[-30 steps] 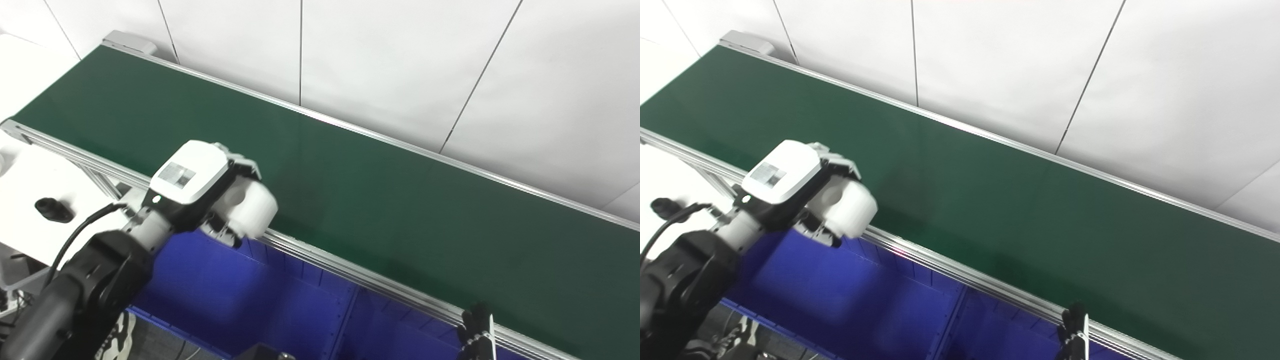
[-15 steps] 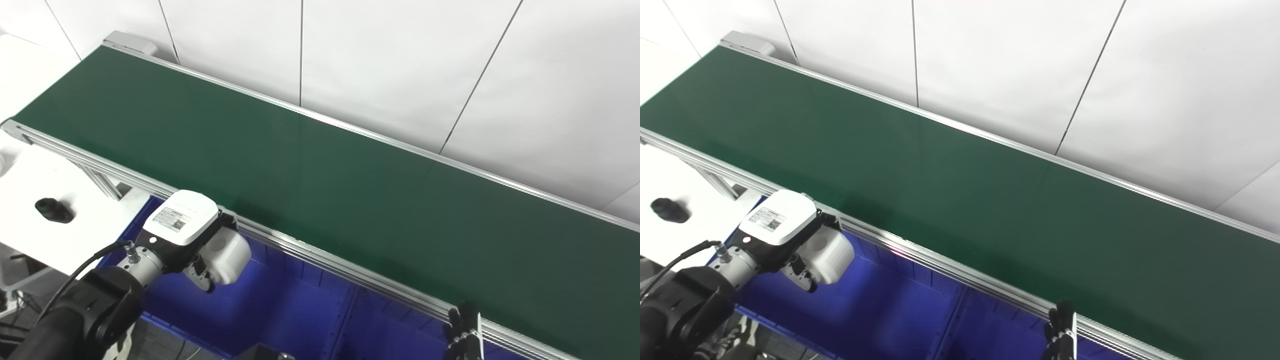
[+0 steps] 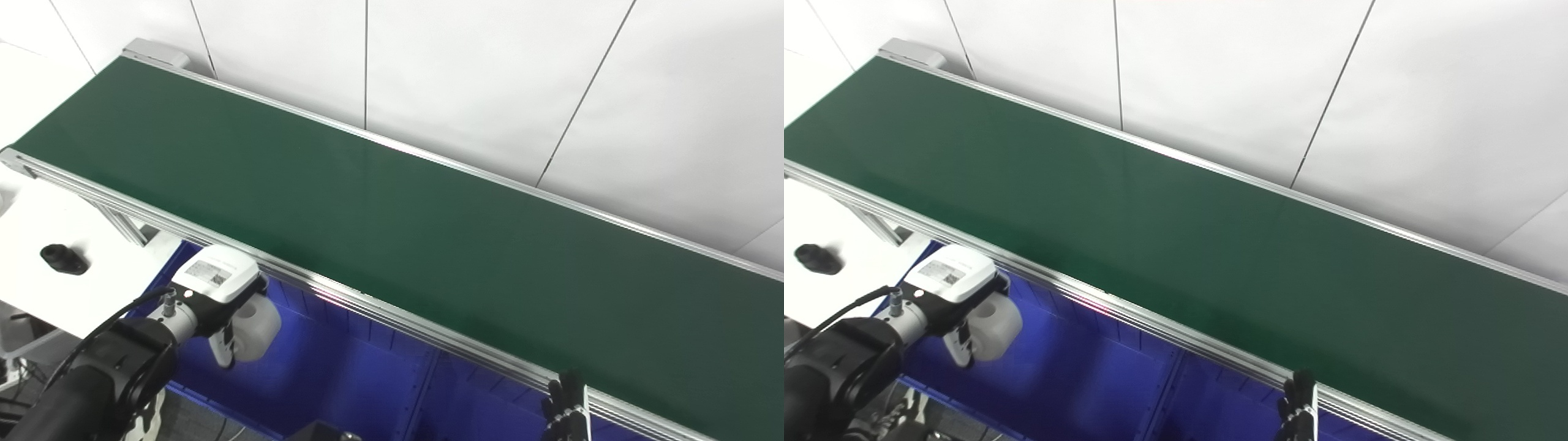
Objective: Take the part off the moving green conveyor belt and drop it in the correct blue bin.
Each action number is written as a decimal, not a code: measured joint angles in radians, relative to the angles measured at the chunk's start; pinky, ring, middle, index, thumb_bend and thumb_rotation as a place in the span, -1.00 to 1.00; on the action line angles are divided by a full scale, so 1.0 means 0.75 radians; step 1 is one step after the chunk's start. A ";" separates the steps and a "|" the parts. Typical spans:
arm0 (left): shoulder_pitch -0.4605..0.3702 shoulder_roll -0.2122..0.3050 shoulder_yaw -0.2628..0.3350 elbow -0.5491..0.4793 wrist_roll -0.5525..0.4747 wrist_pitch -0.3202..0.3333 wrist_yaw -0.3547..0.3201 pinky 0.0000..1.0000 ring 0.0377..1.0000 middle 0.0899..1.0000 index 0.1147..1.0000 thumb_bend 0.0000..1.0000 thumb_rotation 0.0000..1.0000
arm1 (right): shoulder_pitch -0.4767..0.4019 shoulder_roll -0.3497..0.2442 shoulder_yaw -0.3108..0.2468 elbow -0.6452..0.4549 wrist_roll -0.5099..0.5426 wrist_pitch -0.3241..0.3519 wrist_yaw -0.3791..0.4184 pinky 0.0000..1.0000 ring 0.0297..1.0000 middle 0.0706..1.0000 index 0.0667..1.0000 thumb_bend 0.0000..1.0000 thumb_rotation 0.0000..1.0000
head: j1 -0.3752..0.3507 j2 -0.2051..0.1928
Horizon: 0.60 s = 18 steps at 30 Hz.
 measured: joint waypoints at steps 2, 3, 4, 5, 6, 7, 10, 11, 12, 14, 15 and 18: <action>-0.002 0.000 0.000 -0.022 0.032 0.004 -0.074 0.99 0.93 0.93 0.86 1.00 0.44 | 0.000 0.000 0.000 0.000 0.000 0.000 0.000 1.00 0.99 1.00 1.00 0.35 1.00 | -0.002 0.004; -0.003 0.000 0.001 -0.036 0.043 0.006 -0.108 1.00 0.95 0.94 0.88 1.00 0.47 | 0.000 0.000 0.000 0.000 -0.001 0.000 0.000 1.00 0.99 1.00 1.00 0.35 1.00 | -0.002 0.004; -0.003 -0.001 0.004 -0.054 0.055 0.007 -0.143 1.00 0.95 0.95 0.89 1.00 0.51 | 0.001 -0.001 -0.001 -0.001 -0.002 0.000 0.000 1.00 0.99 1.00 1.00 0.35 1.00 | -0.002 0.004; -0.003 -0.001 0.008 -0.066 0.057 0.007 -0.162 1.00 0.96 0.95 0.90 1.00 0.52 | 0.001 -0.001 -0.001 -0.001 -0.002 0.000 0.000 1.00 0.99 1.00 1.00 0.35 1.00 | -0.002 0.004; -0.003 -0.003 0.014 -0.082 0.059 0.007 -0.182 1.00 0.96 0.96 0.90 1.00 0.53 | 0.002 -0.001 -0.001 -0.001 -0.002 0.000 0.000 1.00 1.00 1.00 1.00 0.35 1.00 | -0.002 0.008; -0.003 -0.005 0.022 -0.102 0.059 0.007 -0.200 1.00 0.95 0.95 0.90 1.00 0.53 | 0.004 -0.002 -0.001 -0.002 -0.002 0.000 0.000 1.00 1.00 1.00 1.00 0.35 1.00 | -0.002 0.008; 0.000 -0.007 0.037 -0.143 0.059 0.007 -0.226 1.00 0.93 0.93 0.89 1.00 0.47 | 0.011 -0.005 -0.001 -0.006 -0.002 0.000 0.000 1.00 1.00 1.00 1.00 0.35 1.00 | -0.006 0.008; 0.001 -0.009 0.042 -0.151 0.053 0.008 -0.230 1.00 0.93 0.93 0.89 1.00 0.47 | 0.011 -0.006 -0.001 -0.006 -0.002 0.000 0.000 1.00 1.00 1.00 1.00 0.35 1.00 | -0.012 0.008; 0.004 -0.016 0.056 -0.168 0.039 0.010 -0.248 1.00 0.92 0.93 0.90 1.00 0.50 | 0.011 -0.006 0.000 -0.006 -0.001 0.000 0.001 1.00 1.00 1.00 1.00 0.35 1.00 | -0.012 0.008; 0.010 -0.037 0.094 -0.243 -0.037 0.029 -0.290 1.00 0.91 0.92 0.90 1.00 0.52 | 0.013 -0.006 -0.001 -0.006 -0.001 0.000 0.001 1.00 1.00 1.00 1.00 0.34 1.00 | -0.020 0.012; 0.009 -0.047 0.108 -0.292 -0.089 0.045 -0.306 1.00 0.91 0.94 0.91 1.00 0.50 | 0.014 -0.006 0.000 -0.006 -0.001 0.000 0.001 1.00 1.00 1.00 1.00 0.35 1.00 | -0.020 0.012; -0.002 -0.111 0.163 -0.474 -0.339 0.166 -0.347 1.00 0.92 0.96 0.93 1.00 0.47 | 0.014 -0.005 0.000 -0.006 -0.001 0.000 0.000 1.00 0.99 1.00 1.00 0.34 0.98 | -0.053 0.018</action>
